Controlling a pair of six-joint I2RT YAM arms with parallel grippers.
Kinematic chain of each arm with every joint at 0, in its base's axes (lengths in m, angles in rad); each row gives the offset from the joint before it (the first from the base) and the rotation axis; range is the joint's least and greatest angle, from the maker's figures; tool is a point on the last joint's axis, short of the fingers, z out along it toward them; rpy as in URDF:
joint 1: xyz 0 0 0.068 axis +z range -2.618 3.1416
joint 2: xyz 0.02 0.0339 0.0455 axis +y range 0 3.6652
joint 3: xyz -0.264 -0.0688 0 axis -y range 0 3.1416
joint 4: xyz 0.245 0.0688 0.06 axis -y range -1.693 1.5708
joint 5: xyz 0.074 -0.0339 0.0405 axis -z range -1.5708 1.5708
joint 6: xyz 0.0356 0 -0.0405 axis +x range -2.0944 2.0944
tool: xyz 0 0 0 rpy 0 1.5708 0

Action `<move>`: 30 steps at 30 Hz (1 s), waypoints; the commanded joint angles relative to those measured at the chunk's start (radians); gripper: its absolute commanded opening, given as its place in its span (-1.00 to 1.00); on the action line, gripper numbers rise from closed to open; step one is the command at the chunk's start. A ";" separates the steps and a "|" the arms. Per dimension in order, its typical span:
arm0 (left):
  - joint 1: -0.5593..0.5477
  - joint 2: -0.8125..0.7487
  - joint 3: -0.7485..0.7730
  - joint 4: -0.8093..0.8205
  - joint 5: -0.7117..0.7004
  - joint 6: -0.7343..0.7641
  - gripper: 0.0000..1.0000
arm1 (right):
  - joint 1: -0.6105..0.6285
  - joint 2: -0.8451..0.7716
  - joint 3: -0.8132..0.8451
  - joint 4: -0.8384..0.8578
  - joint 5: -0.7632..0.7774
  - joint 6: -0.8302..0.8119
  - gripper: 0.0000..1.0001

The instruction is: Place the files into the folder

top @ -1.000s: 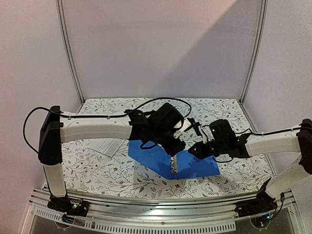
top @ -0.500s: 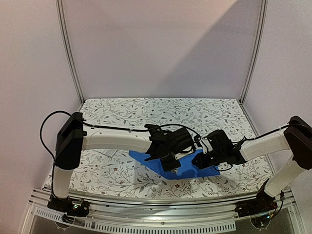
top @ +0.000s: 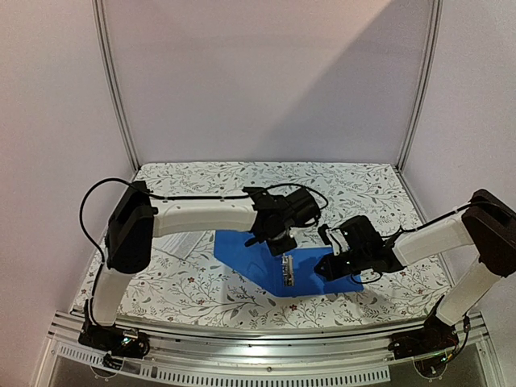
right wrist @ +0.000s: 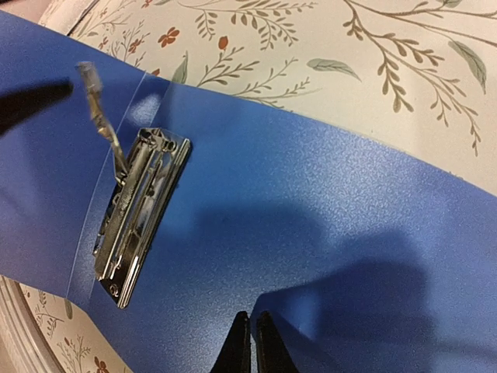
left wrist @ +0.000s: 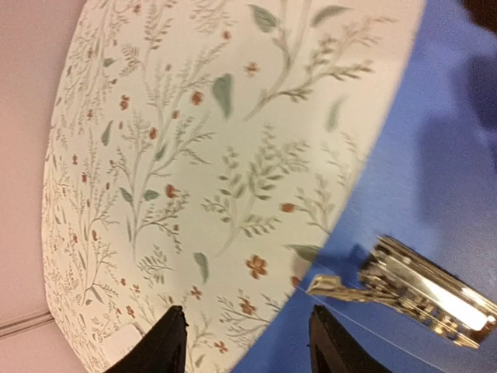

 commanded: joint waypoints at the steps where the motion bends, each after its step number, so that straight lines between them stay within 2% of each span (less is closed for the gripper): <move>1: 0.085 0.076 0.101 -0.008 -0.049 0.015 0.10 | -0.001 0.032 0.006 -0.064 -0.011 -0.014 -0.91; 5: 0.113 0.031 0.152 0.017 -0.033 -0.056 0.16 | -0.001 0.019 0.015 -0.067 -0.029 -0.019 -0.89; 8: 0.130 -0.079 0.082 0.071 -0.022 -0.126 0.20 | 0.000 -0.026 0.030 -0.082 -0.034 -0.013 -0.89; 11: 0.164 -0.219 -0.023 0.095 -0.068 -0.236 0.31 | -0.002 -0.107 0.052 -0.081 -0.049 -0.008 -0.87; 14: 0.222 -0.394 -0.201 0.143 -0.046 -0.342 0.53 | 0.000 -0.188 0.064 -0.058 -0.051 -0.013 -0.77; 19: 0.396 -0.670 -0.525 0.241 0.095 -0.474 0.64 | 0.005 -0.233 0.076 0.004 -0.054 -0.005 -0.57; 25: 0.618 -0.837 -0.827 0.315 0.292 -0.640 0.67 | 0.072 -0.167 0.187 -0.019 -0.056 -0.007 -0.41; 30: 0.699 -0.943 -1.046 0.383 0.376 -0.760 0.66 | 0.177 -0.156 0.234 -0.015 -0.004 -0.056 -0.36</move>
